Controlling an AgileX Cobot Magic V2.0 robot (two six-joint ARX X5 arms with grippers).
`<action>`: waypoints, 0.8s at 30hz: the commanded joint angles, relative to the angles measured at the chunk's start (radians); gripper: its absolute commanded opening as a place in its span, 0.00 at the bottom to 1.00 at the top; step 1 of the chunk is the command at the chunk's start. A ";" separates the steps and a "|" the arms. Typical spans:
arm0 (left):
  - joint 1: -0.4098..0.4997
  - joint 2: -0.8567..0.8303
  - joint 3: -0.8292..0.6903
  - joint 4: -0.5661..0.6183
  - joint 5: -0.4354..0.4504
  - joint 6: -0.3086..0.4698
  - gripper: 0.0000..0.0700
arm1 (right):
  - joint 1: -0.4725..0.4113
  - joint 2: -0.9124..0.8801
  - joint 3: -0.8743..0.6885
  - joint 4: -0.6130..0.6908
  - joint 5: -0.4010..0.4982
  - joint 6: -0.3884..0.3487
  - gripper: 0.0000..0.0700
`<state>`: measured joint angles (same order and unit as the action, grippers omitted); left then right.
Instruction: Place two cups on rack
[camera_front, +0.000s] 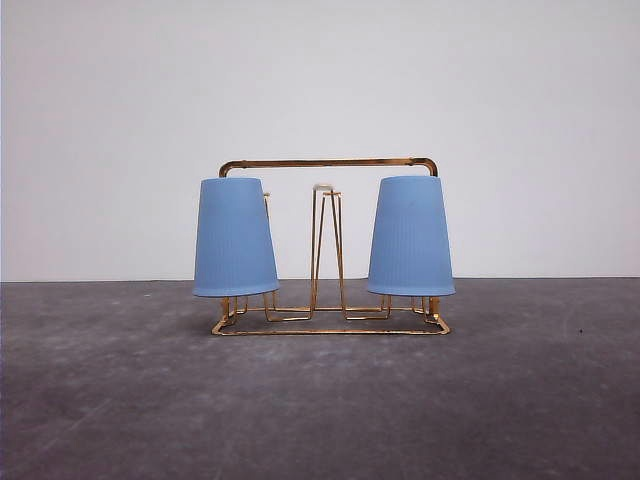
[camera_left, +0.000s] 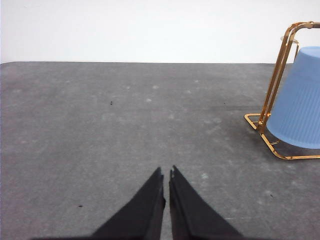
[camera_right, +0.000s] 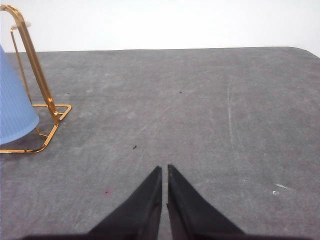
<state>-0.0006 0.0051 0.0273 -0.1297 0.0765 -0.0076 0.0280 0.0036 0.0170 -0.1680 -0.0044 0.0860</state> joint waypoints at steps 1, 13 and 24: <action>-0.001 -0.001 -0.015 0.013 -0.002 0.012 0.00 | 0.002 0.000 -0.005 0.011 0.002 0.011 0.02; -0.001 -0.001 -0.015 0.013 -0.002 0.012 0.00 | 0.002 0.000 -0.005 0.011 0.002 0.011 0.02; -0.001 -0.001 -0.015 0.013 -0.002 0.012 0.00 | 0.003 0.000 -0.005 0.011 0.002 0.011 0.02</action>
<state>-0.0006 0.0051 0.0273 -0.1295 0.0765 -0.0077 0.0280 0.0036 0.0170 -0.1680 -0.0044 0.0860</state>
